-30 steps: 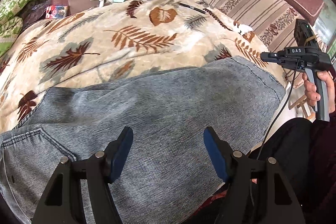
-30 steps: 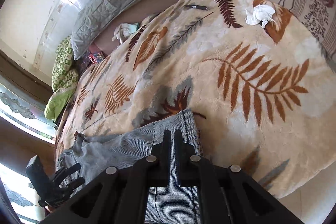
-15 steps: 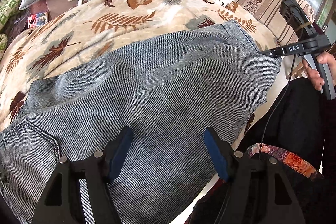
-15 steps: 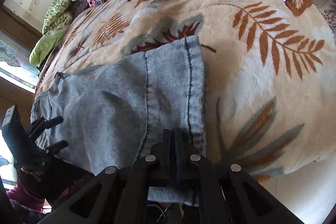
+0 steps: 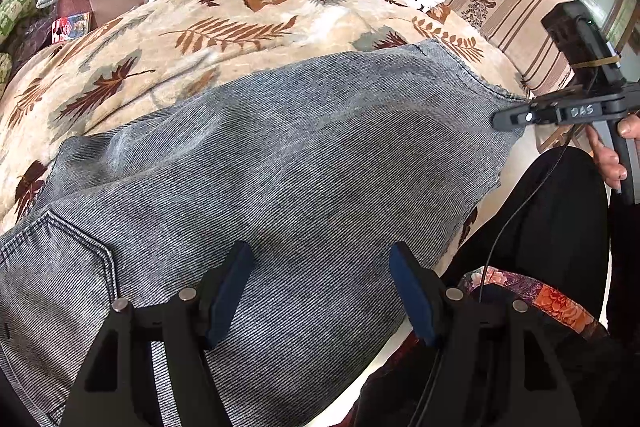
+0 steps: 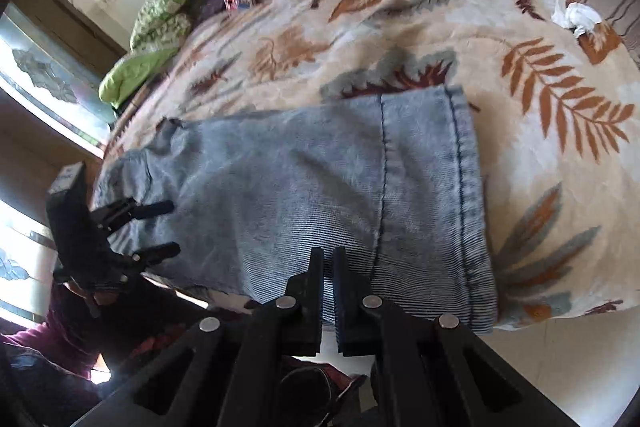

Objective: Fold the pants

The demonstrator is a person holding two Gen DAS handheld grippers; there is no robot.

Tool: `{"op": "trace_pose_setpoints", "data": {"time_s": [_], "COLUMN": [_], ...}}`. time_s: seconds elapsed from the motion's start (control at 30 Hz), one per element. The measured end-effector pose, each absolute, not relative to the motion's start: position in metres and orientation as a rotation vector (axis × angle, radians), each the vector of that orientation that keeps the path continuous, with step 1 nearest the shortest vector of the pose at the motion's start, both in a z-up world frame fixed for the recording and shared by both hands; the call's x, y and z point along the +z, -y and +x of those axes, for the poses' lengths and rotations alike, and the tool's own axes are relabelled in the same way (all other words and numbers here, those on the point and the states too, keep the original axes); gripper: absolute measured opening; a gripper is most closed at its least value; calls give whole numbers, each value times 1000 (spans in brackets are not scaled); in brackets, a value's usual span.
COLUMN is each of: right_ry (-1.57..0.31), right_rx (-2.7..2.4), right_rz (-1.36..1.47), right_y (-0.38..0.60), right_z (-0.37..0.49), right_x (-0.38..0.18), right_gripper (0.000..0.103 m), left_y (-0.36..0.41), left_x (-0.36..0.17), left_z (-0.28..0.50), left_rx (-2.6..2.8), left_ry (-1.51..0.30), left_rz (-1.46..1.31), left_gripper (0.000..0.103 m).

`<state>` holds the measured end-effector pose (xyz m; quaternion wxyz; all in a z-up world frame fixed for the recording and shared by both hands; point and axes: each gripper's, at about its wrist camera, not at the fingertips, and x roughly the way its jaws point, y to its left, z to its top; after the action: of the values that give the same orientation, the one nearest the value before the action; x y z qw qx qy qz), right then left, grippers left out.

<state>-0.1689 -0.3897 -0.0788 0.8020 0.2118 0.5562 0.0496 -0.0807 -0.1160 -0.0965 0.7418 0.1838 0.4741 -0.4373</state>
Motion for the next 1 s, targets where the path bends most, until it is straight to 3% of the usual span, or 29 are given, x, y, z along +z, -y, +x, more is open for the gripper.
{"op": "trace_pose_setpoints", "data": {"time_s": [0.1, 0.5, 0.73, 1.0], "right_ry": [-1340, -1082, -1218, -1119], "right_rx": [72, 69, 54, 24], "right_rz": [426, 532, 390, 396], "right_y": [383, 390, 354, 353], "right_z": [-163, -104, -44, -38], "right_x": [-113, -60, -96, -89], "right_gripper": [6, 6, 6, 9], "left_y": [111, 111, 114, 111], "left_x": [-97, -88, -92, -91], "left_z": [-81, -79, -73, -74], "left_rx": [-963, -1001, -973, -973], "left_ry": [-1045, -1034, -1056, -1053], "left_rz": [405, 332, 323, 335], "left_gripper": [72, 72, 72, 72]}}
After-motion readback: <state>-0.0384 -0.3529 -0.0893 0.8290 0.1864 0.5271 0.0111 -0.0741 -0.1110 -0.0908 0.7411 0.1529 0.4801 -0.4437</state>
